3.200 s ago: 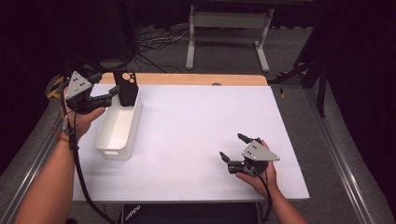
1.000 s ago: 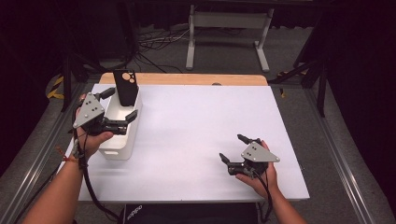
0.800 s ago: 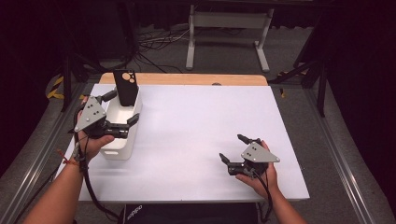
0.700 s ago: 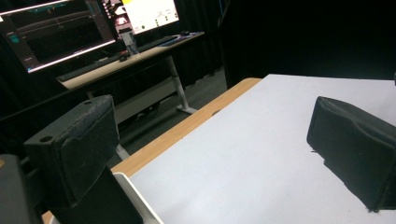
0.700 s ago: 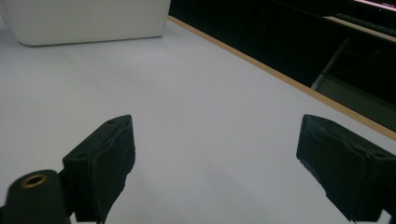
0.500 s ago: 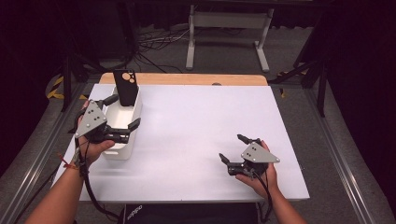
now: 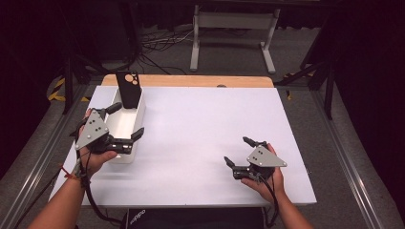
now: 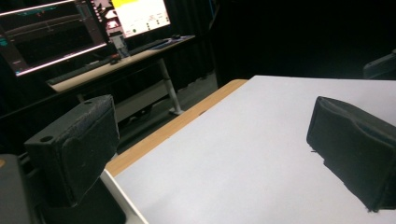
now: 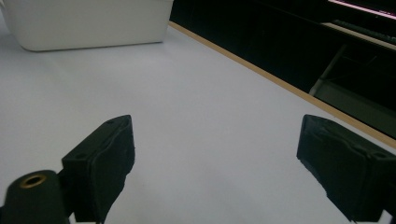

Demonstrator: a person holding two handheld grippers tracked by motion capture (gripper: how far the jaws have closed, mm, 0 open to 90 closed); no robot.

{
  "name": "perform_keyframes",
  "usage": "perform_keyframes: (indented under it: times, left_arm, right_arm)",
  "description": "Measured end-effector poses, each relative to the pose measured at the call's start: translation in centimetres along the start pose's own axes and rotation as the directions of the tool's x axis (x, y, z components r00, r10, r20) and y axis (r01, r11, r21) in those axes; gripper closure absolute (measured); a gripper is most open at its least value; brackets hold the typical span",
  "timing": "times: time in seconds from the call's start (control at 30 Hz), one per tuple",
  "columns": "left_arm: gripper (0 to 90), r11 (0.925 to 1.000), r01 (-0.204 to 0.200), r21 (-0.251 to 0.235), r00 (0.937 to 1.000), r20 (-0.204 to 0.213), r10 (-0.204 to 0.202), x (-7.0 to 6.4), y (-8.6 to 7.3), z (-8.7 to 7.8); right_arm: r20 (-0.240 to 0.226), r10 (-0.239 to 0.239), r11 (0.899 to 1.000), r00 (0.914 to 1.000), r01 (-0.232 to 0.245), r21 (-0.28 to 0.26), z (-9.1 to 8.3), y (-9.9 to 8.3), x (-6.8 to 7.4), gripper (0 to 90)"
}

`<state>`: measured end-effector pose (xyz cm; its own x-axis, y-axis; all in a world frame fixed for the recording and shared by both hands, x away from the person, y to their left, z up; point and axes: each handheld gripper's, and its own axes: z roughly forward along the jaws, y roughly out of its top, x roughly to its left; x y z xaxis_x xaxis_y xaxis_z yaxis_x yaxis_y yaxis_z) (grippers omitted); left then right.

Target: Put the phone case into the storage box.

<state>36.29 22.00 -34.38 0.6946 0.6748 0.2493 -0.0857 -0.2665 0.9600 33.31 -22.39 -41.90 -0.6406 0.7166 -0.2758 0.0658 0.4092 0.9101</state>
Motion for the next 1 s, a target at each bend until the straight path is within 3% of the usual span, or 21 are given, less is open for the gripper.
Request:
perform_keyframes:
  times: [0.4, 1.0]
  left_arm:
    - [3.2, 0.9999, -0.011, 0.006, 0.9990, 0.043, 0.011, -1.7, -0.8, -0.1]
    - [1.8, 0.9999, -0.009, 0.008, 0.9982, 0.059, 0.009, -3.1, -1.7, -0.4]
  right_arm:
    - [0.009, 0.002, 1.000, 1.0000, -0.002, -0.011, -0.2, 0.0, -0.1, 11.7]
    - [0.016, -0.003, 1.000, 0.9999, 0.003, -0.014, -0.3, 0.3, 0.0, 11.3]
